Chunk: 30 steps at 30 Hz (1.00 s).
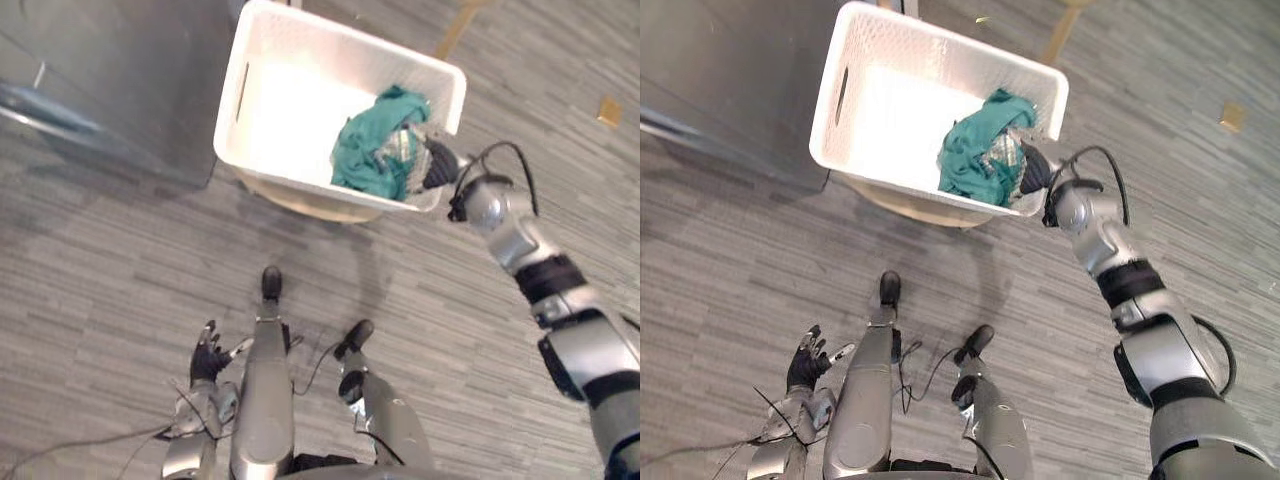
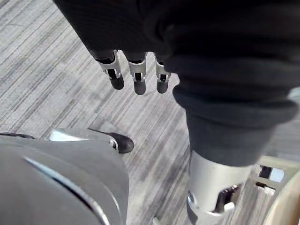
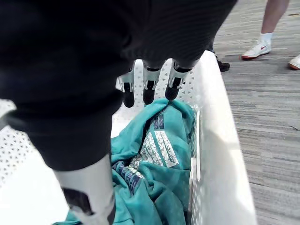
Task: Pick up the laundry basket with both hands and put the clothes into the washing machine.
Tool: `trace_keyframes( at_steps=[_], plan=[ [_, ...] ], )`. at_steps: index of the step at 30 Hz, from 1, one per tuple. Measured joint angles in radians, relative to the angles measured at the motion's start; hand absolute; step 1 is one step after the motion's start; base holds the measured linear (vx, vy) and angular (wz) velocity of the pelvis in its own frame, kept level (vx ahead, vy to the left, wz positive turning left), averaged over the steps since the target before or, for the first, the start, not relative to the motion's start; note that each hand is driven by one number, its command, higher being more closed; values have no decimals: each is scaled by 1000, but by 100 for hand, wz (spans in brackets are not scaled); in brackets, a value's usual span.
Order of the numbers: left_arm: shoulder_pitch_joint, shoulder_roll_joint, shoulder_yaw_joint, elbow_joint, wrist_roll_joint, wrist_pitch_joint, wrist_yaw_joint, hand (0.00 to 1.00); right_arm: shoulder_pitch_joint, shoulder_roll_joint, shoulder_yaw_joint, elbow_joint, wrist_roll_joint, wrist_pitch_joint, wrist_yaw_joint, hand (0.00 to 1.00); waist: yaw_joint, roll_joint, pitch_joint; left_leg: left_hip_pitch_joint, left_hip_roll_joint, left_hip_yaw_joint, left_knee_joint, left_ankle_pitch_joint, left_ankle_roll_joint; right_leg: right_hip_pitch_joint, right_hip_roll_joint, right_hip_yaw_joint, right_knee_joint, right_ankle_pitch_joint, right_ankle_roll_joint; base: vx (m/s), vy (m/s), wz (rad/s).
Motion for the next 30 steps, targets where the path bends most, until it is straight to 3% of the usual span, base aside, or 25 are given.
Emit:
trace_keyframes(
  at_steps=[10, 16, 24, 25, 30],
  plan=[
    [-66, -10, -30, -7, -151, -41, 24, 0, -119, -8, 19, 162, -86, 37, -86, 0, 35, 3, 20, -55, 0, -17, -42, 22, 6, -47, 11, -2, -38, 83, 8, -36, 57, 4],
    [-75, -14, -32, -55, -249, -60, 23, 0, -154, -9, 56, 206, -112, 42, -94, 0, 43, 3, 41, -81, -1, -43, -64, 49, 7, -64, 16, -34, -43, 86, 10, 2, 46, 10],
    [-87, -61, -90, -118, -260, -60, 20, 0, -179, -17, 56, 267, -140, 62, -99, 0, 43, 10, 50, -124, -2, -55, -100, 75, 2, -112, 22, -56, -52, 86, 10, 30, 48, 2],
    [-89, -67, -99, -124, -259, -61, 20, 0, -180, -17, 56, 266, -135, 62, -99, 100, 43, 12, 52, -124, -2, -54, -100, 75, 2, -113, 22, -56, -52, 86, 10, 47, 61, -2],
    [-98, -75, -121, -150, -259, -61, 12, 0, -199, -18, 50, 264, -75, 62, -108, 100, 42, 14, 52, -126, -1, -48, -119, 82, -1, -127, 21, -56, -52, 86, 10, 49, 70, -3]
  ],
)
